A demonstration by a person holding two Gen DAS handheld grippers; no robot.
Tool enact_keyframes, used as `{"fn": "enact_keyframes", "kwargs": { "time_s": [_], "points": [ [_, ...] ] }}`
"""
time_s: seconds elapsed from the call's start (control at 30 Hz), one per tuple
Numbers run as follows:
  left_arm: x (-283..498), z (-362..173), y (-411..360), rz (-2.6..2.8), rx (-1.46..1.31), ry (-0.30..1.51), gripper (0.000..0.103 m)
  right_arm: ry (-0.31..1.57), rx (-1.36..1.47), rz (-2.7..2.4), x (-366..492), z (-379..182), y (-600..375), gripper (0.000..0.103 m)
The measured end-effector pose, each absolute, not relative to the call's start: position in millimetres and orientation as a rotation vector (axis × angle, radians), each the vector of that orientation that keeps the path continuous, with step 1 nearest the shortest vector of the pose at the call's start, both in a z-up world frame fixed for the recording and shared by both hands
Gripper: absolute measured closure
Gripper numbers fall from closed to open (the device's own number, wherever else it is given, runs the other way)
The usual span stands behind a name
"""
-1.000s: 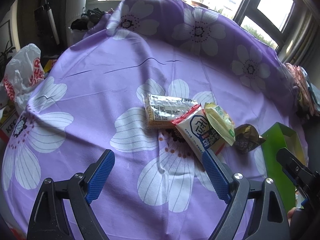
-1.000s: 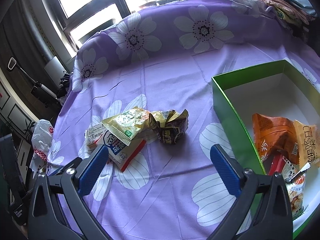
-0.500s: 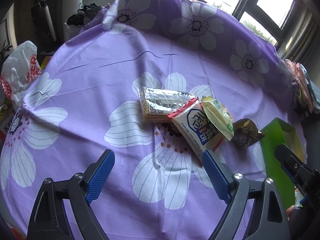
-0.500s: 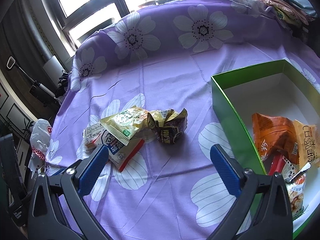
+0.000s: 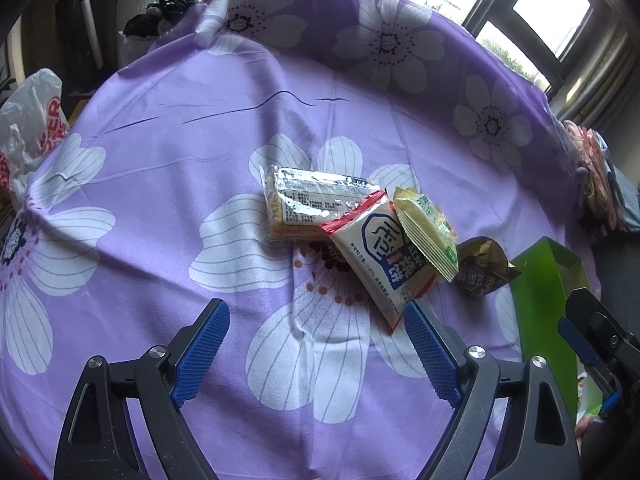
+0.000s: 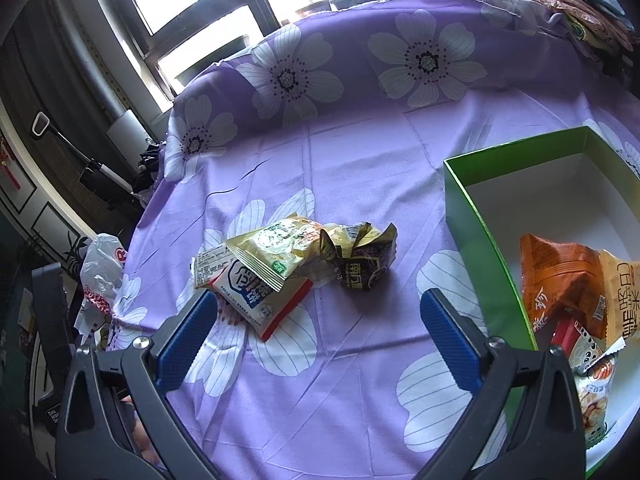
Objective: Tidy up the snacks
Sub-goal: 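Lower the right tool onto the green-and-yellow packet and close on it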
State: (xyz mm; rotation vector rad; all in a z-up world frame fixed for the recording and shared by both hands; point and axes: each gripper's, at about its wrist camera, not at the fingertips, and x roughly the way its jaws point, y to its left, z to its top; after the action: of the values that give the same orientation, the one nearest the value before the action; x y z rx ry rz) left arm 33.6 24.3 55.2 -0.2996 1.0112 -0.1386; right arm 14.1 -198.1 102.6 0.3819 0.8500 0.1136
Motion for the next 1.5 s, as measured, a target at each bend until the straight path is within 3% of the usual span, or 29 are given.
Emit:
{"fn": "enact_keyframes", "kwargs": {
  "time_s": [0.23, 0.5, 1.03, 1.1, 1.17, 1.2, 1.33, 1.5],
  "points": [
    [43.6, 50.5, 17.9, -0.192, -0.307, 1.035, 0.014, 0.899, 0.420, 0.204, 43.7, 111.5, -189.7, 0.003],
    [51.3, 45.6, 18.7, -0.136, -0.274, 1.042, 0.015, 1.072, 0.345, 0.213, 98.4, 90.1, -141.6, 0.021],
    [49.4, 53.1, 47.9, -0.031, -0.295, 1.010, 0.015, 1.224, 0.524, -0.022, 147.3, 29.7, -127.0, 0.023],
    [49.7, 52.3, 47.6, -0.023, -0.294, 1.012, 0.015, 1.168, 0.493, -0.053, 145.3, 34.9, -127.2, 0.039],
    [49.3, 52.5, 46.7, -0.023, -0.288, 1.014, 0.015, 1.151, 0.488, -0.038, 144.1, 35.4, -129.5, 0.067],
    [49.0, 52.8, 46.7, -0.024, -0.286, 1.013, 0.015, 1.149, 0.501, -0.010, 143.7, 35.1, -133.1, 0.072],
    [50.1, 53.9, 46.3, -0.030, -0.294, 1.011, 0.015, 1.119, 0.461, 0.024, 131.9, 46.6, -144.7, 0.083],
    [47.0, 53.3, 42.4, -0.030, -0.275, 1.016, 0.015, 1.105, 0.454, 0.067, 102.1, 64.0, -156.0, 0.083]
  ]
}}
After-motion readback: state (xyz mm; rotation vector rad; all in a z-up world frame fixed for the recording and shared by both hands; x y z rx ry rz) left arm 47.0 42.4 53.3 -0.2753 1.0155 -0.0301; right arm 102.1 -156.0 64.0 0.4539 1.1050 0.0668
